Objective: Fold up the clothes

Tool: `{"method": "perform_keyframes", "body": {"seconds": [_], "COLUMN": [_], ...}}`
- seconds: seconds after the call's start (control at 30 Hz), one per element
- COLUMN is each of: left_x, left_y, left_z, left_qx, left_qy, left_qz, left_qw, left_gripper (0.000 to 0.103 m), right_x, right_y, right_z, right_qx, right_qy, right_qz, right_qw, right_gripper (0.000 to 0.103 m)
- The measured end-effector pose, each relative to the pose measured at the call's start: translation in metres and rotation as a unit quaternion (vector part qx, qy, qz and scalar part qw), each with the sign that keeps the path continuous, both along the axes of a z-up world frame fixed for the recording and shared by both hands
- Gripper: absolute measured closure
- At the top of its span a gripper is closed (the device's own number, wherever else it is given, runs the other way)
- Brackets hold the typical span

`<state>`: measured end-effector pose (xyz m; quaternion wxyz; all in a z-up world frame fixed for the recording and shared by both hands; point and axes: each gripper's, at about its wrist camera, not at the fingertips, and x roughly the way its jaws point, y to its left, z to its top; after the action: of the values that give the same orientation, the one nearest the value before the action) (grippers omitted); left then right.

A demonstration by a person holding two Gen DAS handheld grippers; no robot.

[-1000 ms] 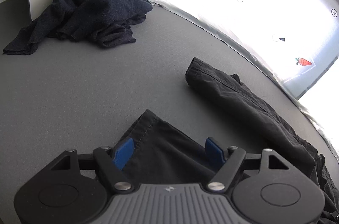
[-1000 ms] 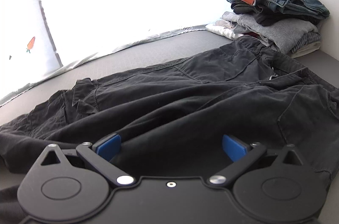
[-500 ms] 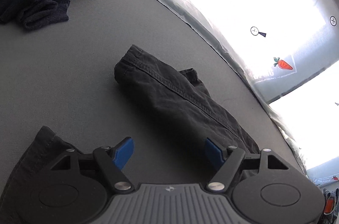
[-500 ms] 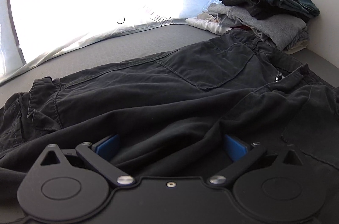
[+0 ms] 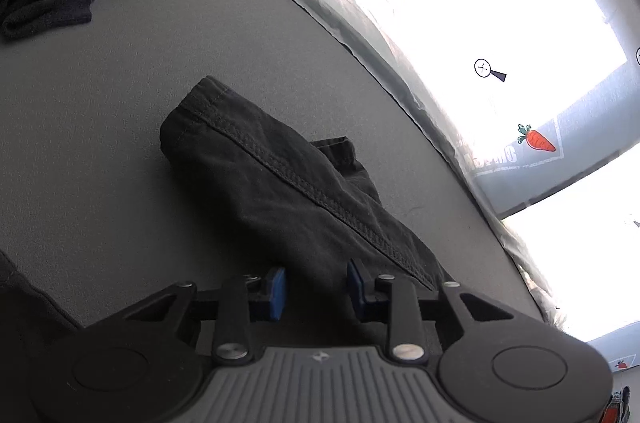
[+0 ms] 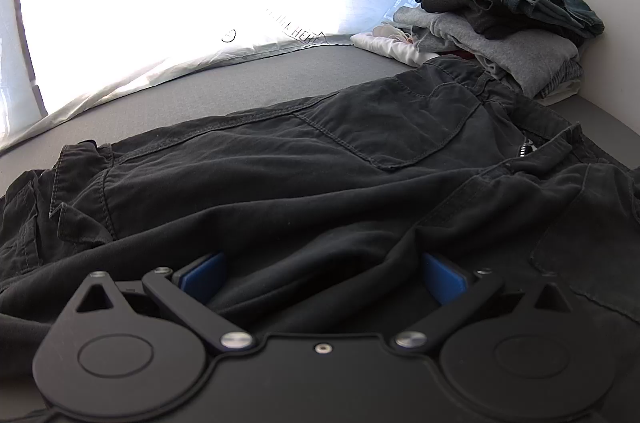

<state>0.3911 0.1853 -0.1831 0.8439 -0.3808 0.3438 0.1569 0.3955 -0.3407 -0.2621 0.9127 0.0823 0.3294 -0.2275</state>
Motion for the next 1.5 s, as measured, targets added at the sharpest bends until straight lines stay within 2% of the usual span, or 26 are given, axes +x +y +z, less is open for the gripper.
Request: {"method": "perform_keyframes", "body": {"seconds": [0.07, 0.17, 0.37, 0.5, 0.63, 0.77, 0.83, 0.9, 1.0, 1.1, 1.17, 1.27, 1.37, 1.5], "left_x": [0.012, 0.029, 0.067, 0.095, 0.121, 0.124, 0.121, 0.12, 0.119, 0.107, 0.096, 0.086, 0.091, 0.111], "left_y": [-0.005, -0.014, -0.042, -0.075, -0.119, -0.142, -0.137, -0.129, -0.115, -0.098, -0.083, -0.053, -0.035, -0.029], "left_z": [0.009, 0.026, 0.058, 0.061, 0.035, -0.005, -0.005, -0.002, 0.009, 0.026, 0.033, 0.027, 0.017, 0.003], "left_qx": [0.035, 0.082, 0.107, 0.113, 0.127, 0.127, 0.115, 0.094, 0.061, 0.046, 0.032, -0.005, 0.036, 0.088], "left_qy": [-0.003, -0.014, -0.08, -0.09, -0.048, 0.008, 0.0, -0.002, -0.003, -0.033, -0.057, -0.065, -0.033, 0.002], "left_qz": [-0.022, -0.048, -0.103, -0.169, -0.256, -0.289, -0.287, -0.287, -0.28, -0.257, -0.231, -0.169, -0.128, -0.149], "left_qw": [0.9991, 0.9953, 0.9858, 0.9749, 0.9571, 0.9488, 0.951, 0.9535, 0.9579, 0.9647, 0.9707, 0.9835, 0.9906, 0.9849], "left_gripper": [0.091, 0.096, 0.096, 0.09, 0.085, 0.084, 0.082, 0.076, 0.066, 0.051, 0.044, 0.044, 0.044, 0.044], "right_x": [0.0, 0.0, 0.0, 0.0, 0.0, -0.001, -0.001, -0.001, -0.001, -0.001, -0.001, -0.001, -0.001, -0.001], "right_y": [0.0, 0.0, 0.0, 0.0, 0.0, 0.0, 0.0, 0.0, -0.001, -0.001, -0.001, -0.001, -0.001, 0.0], "right_z": [0.0, 0.0, 0.0, 0.0, 0.0, 0.0, 0.0, 0.0, 0.0, 0.0, 0.0, 0.0, 0.0, 0.0], "right_qx": [0.0, 0.0, 0.0, 0.0, 0.0, 0.0, 0.0, 0.0, 0.0, 0.0, -0.001, -0.001, -0.001, -0.001], "right_qy": [0.0, 0.0, 0.0, 0.0, 0.0, 0.0, 0.0, 0.0, 0.0, 0.0, 0.0, 0.0, 0.0, 0.0], "right_qz": [0.0, 0.0, 0.0, 0.0, 0.0, 0.001, 0.0, 0.0, 0.001, 0.001, 0.001, 0.001, 0.001, 0.001], "right_qw": [1.0, 1.0, 1.0, 1.0, 1.0, 1.0, 1.0, 1.0, 1.0, 1.0, 1.0, 1.0, 1.0, 1.0], "right_gripper": [0.0, 0.0, 0.0, 0.0, 0.0, 0.0, 0.0, 0.0, 0.0, 0.0, 0.0, 0.0, 0.0, 0.0]}}
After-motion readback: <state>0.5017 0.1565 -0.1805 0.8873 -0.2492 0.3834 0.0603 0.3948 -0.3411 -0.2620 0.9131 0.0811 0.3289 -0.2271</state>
